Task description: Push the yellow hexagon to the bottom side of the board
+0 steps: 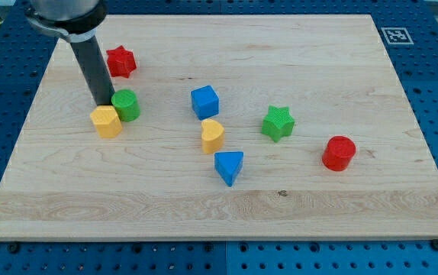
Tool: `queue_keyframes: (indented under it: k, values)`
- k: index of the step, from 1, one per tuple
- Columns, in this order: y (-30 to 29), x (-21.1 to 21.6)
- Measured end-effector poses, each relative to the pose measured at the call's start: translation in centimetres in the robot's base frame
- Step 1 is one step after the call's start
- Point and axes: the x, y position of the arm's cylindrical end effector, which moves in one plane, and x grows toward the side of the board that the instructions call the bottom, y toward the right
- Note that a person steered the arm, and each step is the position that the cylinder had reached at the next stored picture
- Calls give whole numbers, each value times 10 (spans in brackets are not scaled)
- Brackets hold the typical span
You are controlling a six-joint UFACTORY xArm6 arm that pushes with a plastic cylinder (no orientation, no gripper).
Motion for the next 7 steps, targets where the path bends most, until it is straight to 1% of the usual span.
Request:
queue_keyframes:
  k: [3, 4, 5, 7]
  values:
    - [29, 71]
    - [31, 76]
    - [22, 54]
    - [-9, -15]
